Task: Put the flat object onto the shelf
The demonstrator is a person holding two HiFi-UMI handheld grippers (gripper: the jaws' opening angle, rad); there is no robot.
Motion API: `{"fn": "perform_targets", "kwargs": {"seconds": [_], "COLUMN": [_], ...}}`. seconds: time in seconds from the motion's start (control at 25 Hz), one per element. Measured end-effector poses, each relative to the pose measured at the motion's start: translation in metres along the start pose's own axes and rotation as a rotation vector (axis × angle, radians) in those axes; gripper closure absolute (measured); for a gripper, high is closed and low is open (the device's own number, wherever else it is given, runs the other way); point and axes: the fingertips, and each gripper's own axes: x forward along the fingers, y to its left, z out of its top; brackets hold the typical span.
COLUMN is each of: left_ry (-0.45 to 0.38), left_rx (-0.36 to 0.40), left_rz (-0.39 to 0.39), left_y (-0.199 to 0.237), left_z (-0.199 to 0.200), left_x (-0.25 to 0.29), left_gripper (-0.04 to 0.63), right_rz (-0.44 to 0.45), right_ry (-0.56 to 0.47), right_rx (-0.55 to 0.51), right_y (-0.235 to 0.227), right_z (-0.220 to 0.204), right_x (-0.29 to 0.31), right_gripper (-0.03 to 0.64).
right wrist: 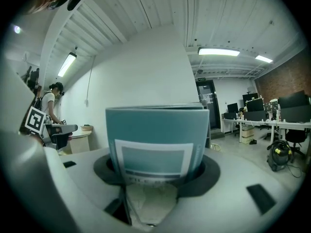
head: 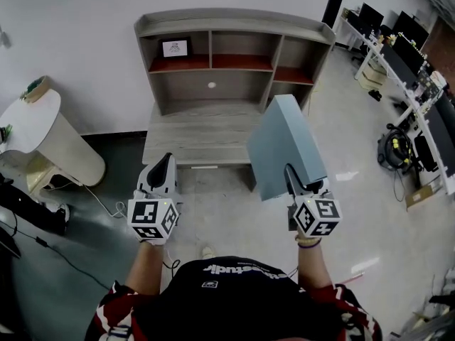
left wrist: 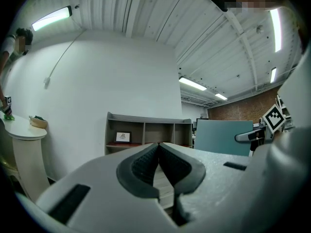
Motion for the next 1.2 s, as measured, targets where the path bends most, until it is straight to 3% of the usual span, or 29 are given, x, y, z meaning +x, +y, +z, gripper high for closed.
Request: {"fn": "perform_targets", "kwargs": {"seconds": [0.6,1.2], "left_ry": [-0.017,0.002], "left_rx": [-0.026,-0.065], "left_rz": [-0.062,-0.095], "left_y": [0.062,0.065], "left_z": [0.0,-0.012], "left_x": [0.035,0.071], "left_gripper": [0.589,0.589], "right_rz": [-0.082,-0.112], "right_ry": [-0.002,0.033], "right_rx": [-0.012,-0.017], "right_y": [0.035,0.018], "right_z": [0.012,0.003], "right_x": [0.05,0.091], "right_gripper": [0.345,0.345]}}
